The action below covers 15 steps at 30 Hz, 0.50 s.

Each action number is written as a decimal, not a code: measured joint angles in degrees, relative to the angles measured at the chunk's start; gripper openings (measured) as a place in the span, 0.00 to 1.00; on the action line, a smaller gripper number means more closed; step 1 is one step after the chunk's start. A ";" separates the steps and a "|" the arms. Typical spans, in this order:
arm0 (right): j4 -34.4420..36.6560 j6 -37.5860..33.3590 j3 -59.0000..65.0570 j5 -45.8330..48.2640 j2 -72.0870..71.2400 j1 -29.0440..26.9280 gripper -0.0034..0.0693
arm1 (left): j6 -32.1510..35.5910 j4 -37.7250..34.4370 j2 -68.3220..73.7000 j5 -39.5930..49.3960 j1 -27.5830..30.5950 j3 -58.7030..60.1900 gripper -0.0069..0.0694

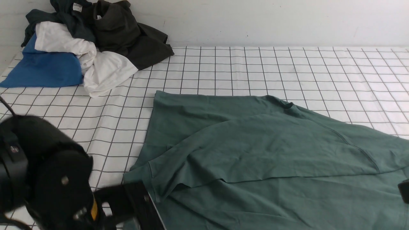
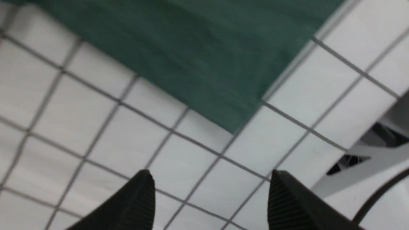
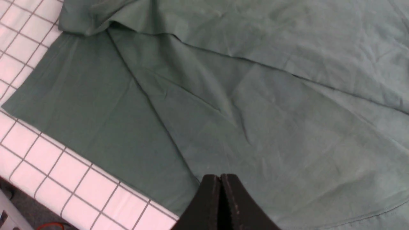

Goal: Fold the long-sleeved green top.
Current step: Use the left arm to drag and drop the cuff onto the cuff closest to the left arm, then use both arms simultaneously to clamp the lower edge of the clothing fabric

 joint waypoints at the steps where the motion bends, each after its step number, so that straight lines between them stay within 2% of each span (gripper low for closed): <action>1: -0.07 0.00 0.61 0.00 0.00 0.50 0.03 | 1.40 -0.42 0.48 -1.80 -1.83 2.06 0.66; 5: -0.93 0.00 2.88 0.14 0.06 1.45 0.03 | 3.90 -0.70 2.38 -9.44 -6.47 5.66 0.66; 9: -1.74 0.00 3.40 0.20 0.06 1.57 0.03 | 4.96 0.64 6.23 -16.40 -7.31 6.29 0.66; 15: -1.89 0.00 3.40 0.14 0.11 1.57 0.03 | 4.87 4.66 12.70 -18.13 -7.39 5.87 0.66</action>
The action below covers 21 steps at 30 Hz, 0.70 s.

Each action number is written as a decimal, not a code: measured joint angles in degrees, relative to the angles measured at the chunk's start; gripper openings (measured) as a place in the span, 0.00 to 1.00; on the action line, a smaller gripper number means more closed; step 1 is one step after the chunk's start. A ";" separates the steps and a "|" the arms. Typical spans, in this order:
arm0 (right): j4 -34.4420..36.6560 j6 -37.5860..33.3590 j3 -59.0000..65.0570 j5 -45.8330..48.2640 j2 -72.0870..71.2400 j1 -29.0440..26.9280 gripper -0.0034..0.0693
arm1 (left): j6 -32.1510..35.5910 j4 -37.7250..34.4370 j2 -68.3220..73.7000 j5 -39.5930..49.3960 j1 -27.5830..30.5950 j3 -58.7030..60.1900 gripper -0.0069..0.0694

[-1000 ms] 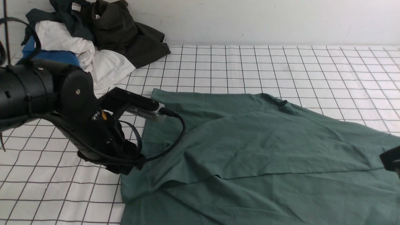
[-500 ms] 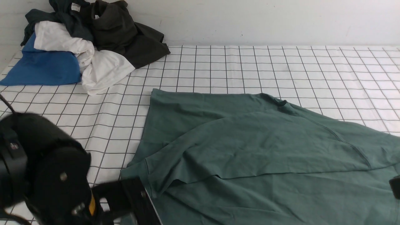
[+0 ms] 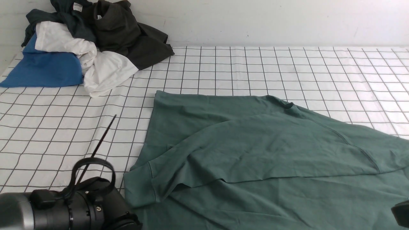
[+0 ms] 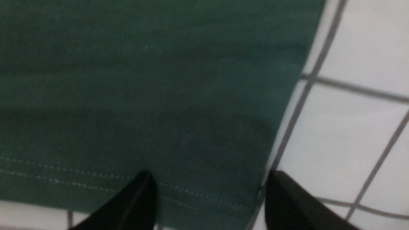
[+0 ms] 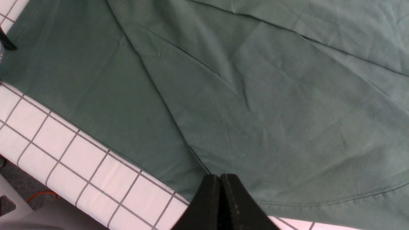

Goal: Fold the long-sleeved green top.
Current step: Use both arms simultaneously to clamp the lower edge of the clothing fabric

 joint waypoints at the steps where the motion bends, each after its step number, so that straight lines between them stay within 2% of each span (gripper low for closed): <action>1: -0.06 0.00 0.00 0.00 0.00 0.00 0.03 | 0.00 0.23 0.24 0.12 -0.02 -0.11 0.65; 3: -0.38 0.00 0.00 0.00 0.00 0.00 0.03 | -0.35 0.73 0.68 0.29 -0.07 -0.74 0.60; 9: -0.49 -0.72 0.00 0.00 0.00 0.00 0.03 | -2.10 1.53 1.53 0.11 -0.07 -3.40 0.25; 12: -0.69 -1.63 0.00 0.00 0.00 0.00 0.03 | -2.29 1.65 1.64 0.06 -0.07 -4.09 0.13; 15: -0.69 -3.45 0.00 0.00 0.00 0.00 0.03 | -3.63 2.74 1.34 4.68 -0.07 -6.58 0.11; 18: -0.69 -5.83 0.00 0.00 0.00 0.00 0.07 | -7.74 4.71 -1.12 10.71 -0.07 -9.76 0.11; 21: -0.69 -8.08 0.00 0.00 0.05 0.00 0.18 | -12.24 7.65 -7.07 14.27 0.41 -11.89 0.11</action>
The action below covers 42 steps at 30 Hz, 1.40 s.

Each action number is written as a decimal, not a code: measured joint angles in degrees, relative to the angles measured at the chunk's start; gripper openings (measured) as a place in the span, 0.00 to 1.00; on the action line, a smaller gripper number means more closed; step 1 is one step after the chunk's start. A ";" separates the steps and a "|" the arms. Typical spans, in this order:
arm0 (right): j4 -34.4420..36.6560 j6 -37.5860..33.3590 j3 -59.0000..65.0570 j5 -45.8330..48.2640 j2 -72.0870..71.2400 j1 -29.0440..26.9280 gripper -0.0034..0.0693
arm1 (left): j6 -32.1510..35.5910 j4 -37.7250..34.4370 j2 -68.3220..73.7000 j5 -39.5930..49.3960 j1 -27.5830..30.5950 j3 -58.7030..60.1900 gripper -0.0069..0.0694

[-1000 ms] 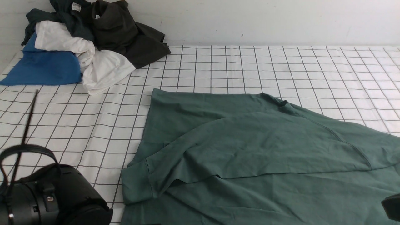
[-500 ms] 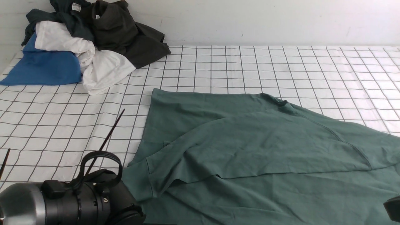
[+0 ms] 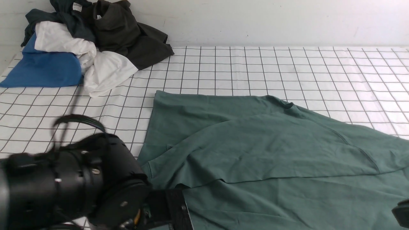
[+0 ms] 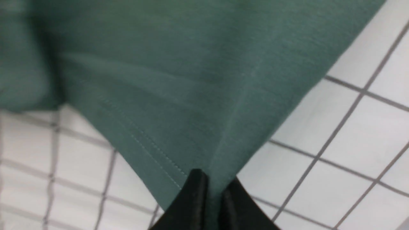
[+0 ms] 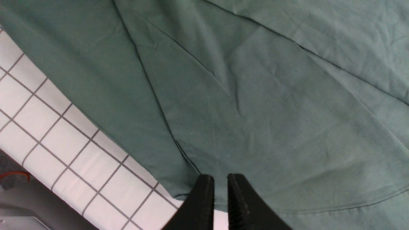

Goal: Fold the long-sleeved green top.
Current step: Use both arms simultaneously to clamp the lower edge of the clothing fabric

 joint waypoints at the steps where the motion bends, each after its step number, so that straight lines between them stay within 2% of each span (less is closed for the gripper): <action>1: 0.00 -0.27 0.00 0.00 0.00 0.00 0.20 | -0.15 0.10 -0.86 0.34 0.24 0.01 0.11; 2: 0.00 -1.19 0.00 0.00 0.21 0.00 0.30 | -0.77 0.38 -3.75 1.37 1.46 0.11 0.11; 4: 0.00 -1.94 0.23 0.00 0.71 0.00 0.43 | -0.69 0.51 -6.93 2.62 3.74 0.86 0.11; 7: -0.05 -4.91 3.76 -0.68 2.06 0.34 0.66 | 2.15 0.31 -10.78 4.92 8.56 3.84 0.11; 8: -0.05 -5.15 4.13 -0.68 2.13 0.43 0.67 | 2.36 0.13 -10.95 5.00 8.87 4.06 0.11; 9: -0.25 -7.14 7.53 -0.95 2.78 1.60 0.76 | 4.15 -0.54 -12.01 5.38 11.40 5.84 0.11; 10: -0.42 -9.10 9.93 -1.03 3.09 2.45 0.81 | 4.82 -0.89 -12.27 5.38 12.54 6.56 0.11; 13: -1.77 -13.64 16.25 -3.08 3.58 4.57 0.87 | 5.26 -1.83 -12.58 5.27 13.91 7.39 0.11; 18: -7.49 -16.35 24.62 -12.24 4.20 6.24 0.89 | 5.41 -3.21 -12.58 4.21 13.93 7.39 0.11; 19: -9.94 -16.47 27.59 -17.22 4.48 6.25 0.87 | 5.44 -3.59 -12.58 3.60 13.93 7.39 0.11; 22: -11.18 -16.95 29.87 -21.59 4.67 6.25 0.84 | 5.44 -3.64 -12.58 3.22 13.93 7.39 0.11; 29: -12.16 -19.86 32.11 -27.18 9.68 6.25 0.75 | 5.48 -4.75 -12.58 1.87 13.94 7.39 0.11; 34: -12.42 -20.13 32.11 -32.70 14.89 6.25 0.72 | 5.50 -5.13 -12.58 1.82 13.94 7.39 0.11; 42: -13.09 -20.20 32.00 -35.40 20.91 6.25 0.70 | 5.55 -5.97 -12.58 1.82 13.94 7.39 0.11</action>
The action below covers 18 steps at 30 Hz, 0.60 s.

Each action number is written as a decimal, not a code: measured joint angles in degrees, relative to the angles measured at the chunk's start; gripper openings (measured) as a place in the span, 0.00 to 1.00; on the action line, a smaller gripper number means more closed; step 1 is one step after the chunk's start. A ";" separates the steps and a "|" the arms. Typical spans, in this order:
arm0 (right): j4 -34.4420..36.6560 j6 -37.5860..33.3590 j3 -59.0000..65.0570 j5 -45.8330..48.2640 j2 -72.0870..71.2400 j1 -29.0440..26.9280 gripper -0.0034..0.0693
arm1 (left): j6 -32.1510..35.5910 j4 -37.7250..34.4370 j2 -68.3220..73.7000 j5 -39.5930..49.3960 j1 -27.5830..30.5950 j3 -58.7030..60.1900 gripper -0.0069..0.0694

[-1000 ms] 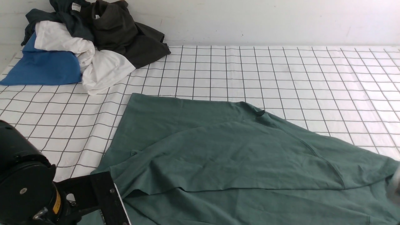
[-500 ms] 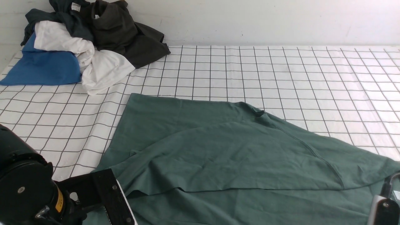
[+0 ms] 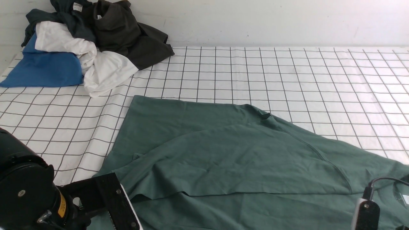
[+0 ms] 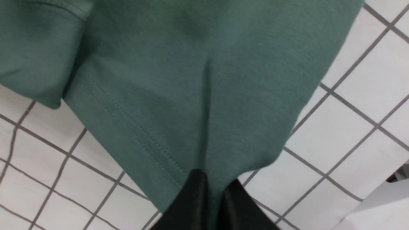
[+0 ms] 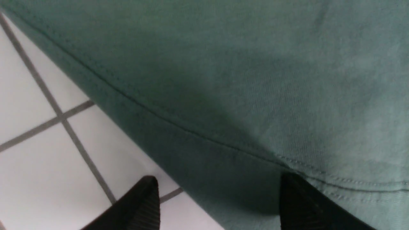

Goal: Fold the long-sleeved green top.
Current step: Use both arms simultaneously to clamp the lower edge of the clothing fabric

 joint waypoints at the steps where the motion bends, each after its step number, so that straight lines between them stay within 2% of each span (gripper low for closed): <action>1: -0.20 -0.02 -0.16 -0.13 0.44 0.04 0.69 | 0.13 -0.09 0.00 0.00 0.00 0.00 0.11; 3: -0.59 -0.02 -0.33 -0.18 0.94 0.04 0.67 | 0.17 -0.15 0.00 0.00 0.00 0.00 0.11; 6: -0.73 0.09 -0.66 -0.13 1.68 0.04 0.57 | 0.28 -0.28 0.00 0.00 0.00 0.00 0.11; 15: -2.57 1.75 -5.27 1.71 2.62 0.11 0.09 | 0.28 -0.46 0.00 0.00 0.00 0.00 0.11; 18: -3.42 2.33 -7.97 4.89 2.62 0.11 0.06 | 0.28 -0.46 0.00 0.05 0.00 0.00 0.11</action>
